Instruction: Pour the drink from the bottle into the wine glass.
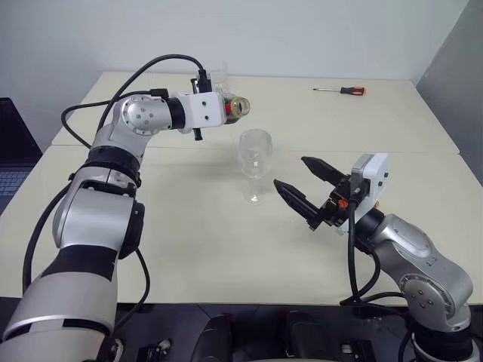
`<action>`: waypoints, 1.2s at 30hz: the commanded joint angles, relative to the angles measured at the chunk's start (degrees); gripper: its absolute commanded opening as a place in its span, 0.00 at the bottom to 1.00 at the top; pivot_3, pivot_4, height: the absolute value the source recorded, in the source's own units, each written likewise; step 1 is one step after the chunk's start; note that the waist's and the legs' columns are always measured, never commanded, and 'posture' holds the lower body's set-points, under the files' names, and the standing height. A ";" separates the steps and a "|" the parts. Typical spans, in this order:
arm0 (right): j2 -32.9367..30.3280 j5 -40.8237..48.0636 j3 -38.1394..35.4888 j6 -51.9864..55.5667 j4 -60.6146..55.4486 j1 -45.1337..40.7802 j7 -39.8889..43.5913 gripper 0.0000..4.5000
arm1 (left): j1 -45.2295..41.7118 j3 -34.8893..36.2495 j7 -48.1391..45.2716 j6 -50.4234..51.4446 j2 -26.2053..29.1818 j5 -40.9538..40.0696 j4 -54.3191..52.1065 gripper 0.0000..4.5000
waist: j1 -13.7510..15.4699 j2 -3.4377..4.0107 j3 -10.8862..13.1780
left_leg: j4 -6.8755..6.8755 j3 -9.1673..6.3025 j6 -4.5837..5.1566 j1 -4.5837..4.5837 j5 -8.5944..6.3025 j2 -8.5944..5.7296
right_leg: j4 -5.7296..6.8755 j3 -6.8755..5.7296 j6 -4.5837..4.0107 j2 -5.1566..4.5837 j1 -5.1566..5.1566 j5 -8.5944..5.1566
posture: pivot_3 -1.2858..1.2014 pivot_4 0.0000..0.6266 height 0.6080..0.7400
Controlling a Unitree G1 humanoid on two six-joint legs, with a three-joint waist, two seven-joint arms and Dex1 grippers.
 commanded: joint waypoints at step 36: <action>1.80 -3.82 1.82 -3.36 0.34 0.14 0.53 1.00 | -11.57 -14.72 25.51 -11.06 4.14 21.28 1.47 0.23 | -0.02 -0.01 0.01 | 0.10 0.22 0.00 -0.24 0.01 -0.02 | 0.52 0.25 0.00 0.01 -0.58 -0.01 | 0.52 0.24 1.00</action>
